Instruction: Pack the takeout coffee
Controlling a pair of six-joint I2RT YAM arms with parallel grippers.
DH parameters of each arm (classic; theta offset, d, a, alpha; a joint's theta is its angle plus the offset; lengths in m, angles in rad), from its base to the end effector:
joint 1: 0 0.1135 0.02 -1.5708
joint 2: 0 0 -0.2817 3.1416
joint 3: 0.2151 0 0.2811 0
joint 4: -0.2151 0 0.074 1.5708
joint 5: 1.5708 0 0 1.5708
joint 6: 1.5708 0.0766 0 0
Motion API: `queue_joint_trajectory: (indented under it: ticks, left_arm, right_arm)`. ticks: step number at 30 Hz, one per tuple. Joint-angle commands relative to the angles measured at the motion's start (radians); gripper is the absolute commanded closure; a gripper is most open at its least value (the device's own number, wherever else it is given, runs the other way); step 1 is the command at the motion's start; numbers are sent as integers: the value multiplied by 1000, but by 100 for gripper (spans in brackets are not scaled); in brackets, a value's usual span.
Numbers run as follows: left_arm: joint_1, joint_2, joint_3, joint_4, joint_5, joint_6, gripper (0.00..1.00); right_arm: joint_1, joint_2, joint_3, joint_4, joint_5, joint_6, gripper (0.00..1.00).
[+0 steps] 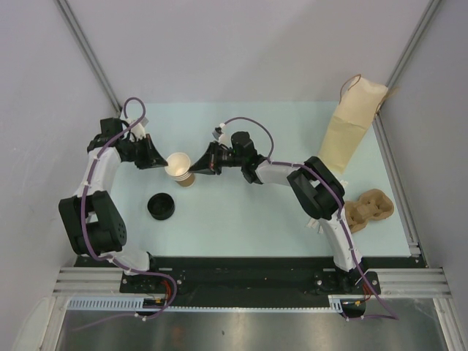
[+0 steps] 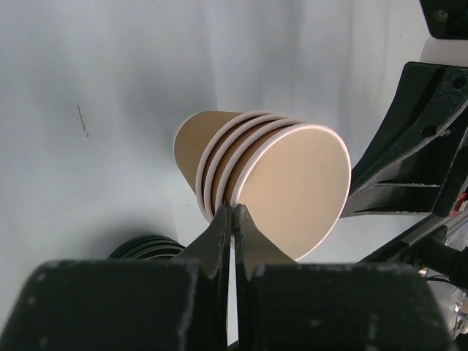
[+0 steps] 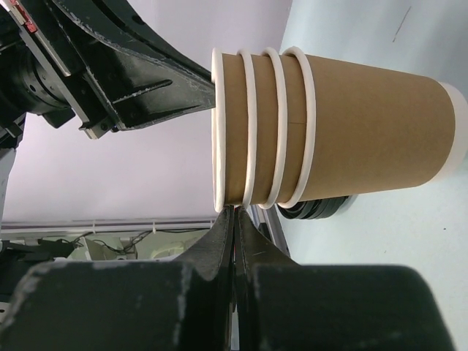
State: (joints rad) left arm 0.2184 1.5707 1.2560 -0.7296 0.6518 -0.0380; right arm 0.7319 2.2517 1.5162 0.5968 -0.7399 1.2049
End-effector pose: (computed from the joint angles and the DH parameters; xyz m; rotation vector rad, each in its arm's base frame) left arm 0.3688 0.0343 0.2506 -0.0923 2.4693 -0.7685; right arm 0.3899 0.4197 0.1746 -0.1924 2.1581 1.9230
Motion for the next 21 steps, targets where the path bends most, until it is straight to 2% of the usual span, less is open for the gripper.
queue_joint_trajectory:
  ticks: [1, 5, 9, 11, 16, 19, 21]
  left_arm:
    - [1, -51, -4, 22, 63, -14, 100]
    - [1, -54, -6, 16, 62, -10, 100]
    - [-1, -54, -6, 19, 58, -8, 100]
    - [-1, -57, -6, 16, 58, -8, 100]
    - [-4, -58, -1, 10, 52, -5, 100]
    - [-5, -58, 2, 9, 57, -7, 100]
    - [-5, -58, 6, 6, 54, -7, 100]
  right_arm:
    - [6, 6, 50, 41, -3, 8, 99]
    - [4, 11, 55, 35, -1, 7, 82]
    - [6, 14, 59, 28, -1, 5, 74]
    - [6, 17, 64, 23, 0, 4, 72]
    - [8, 25, 67, 18, 0, 7, 72]
    - [6, 29, 70, 6, 4, 1, 66]
    - [8, 29, 68, 6, 2, 1, 66]
